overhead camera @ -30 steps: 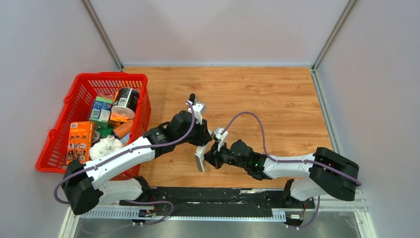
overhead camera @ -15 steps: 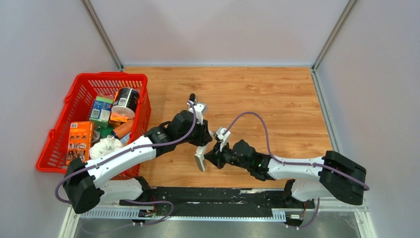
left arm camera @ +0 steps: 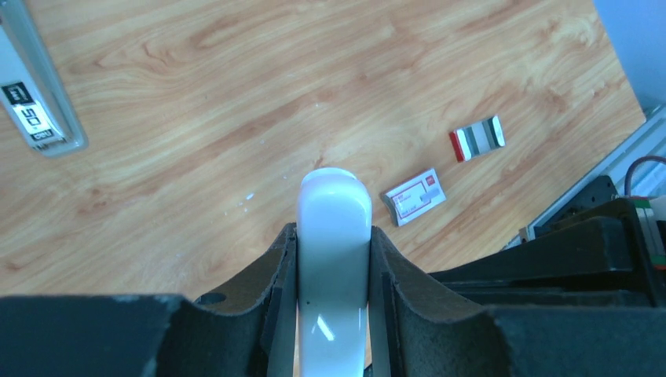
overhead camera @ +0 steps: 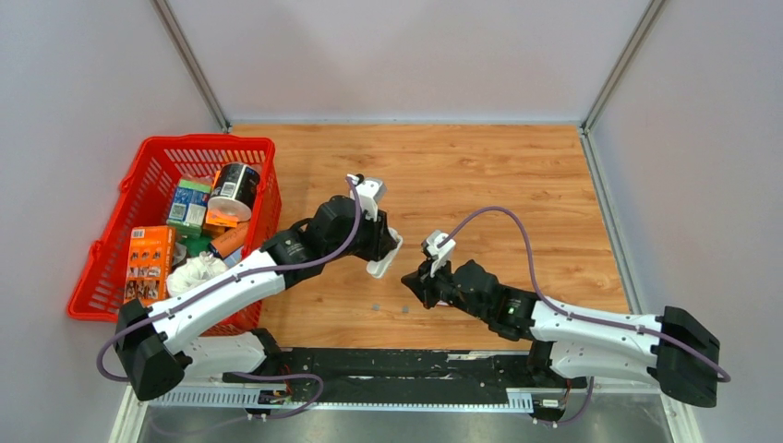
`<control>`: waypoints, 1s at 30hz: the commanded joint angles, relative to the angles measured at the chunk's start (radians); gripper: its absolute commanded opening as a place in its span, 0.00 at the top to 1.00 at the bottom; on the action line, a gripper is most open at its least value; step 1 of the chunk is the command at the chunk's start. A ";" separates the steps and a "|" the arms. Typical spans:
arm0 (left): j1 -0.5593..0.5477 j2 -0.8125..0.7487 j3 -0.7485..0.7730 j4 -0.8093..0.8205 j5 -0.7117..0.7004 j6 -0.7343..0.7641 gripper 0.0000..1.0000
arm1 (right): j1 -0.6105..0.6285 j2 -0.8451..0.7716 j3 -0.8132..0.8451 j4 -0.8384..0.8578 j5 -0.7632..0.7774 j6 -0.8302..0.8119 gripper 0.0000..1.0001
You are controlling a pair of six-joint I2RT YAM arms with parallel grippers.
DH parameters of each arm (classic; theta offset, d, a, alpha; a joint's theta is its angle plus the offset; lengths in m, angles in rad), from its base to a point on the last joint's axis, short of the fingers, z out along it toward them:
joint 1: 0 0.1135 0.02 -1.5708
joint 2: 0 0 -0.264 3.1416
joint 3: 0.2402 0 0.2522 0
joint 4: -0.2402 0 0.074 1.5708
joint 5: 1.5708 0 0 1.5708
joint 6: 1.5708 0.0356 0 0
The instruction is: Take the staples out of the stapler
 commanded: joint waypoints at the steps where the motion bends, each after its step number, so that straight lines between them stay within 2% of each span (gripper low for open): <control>1: 0.002 -0.067 0.065 0.038 -0.041 0.038 1.00 | 0.005 -0.083 0.021 -0.092 0.036 -0.007 1.00; 7: 0.002 -0.107 0.070 0.082 -0.036 0.039 1.00 | 0.005 -0.108 0.008 -0.107 0.020 0.017 1.00; 11: 0.002 -0.108 0.059 0.122 0.014 0.032 1.00 | 0.005 -0.091 0.027 -0.107 0.048 0.016 1.00; 21: 0.002 -0.108 0.030 0.177 0.243 0.007 1.00 | 0.004 -0.060 0.140 -0.169 0.181 -0.092 1.00; 30: 0.002 -0.164 0.004 0.246 0.433 -0.005 1.00 | 0.004 -0.132 0.148 -0.164 0.186 -0.168 1.00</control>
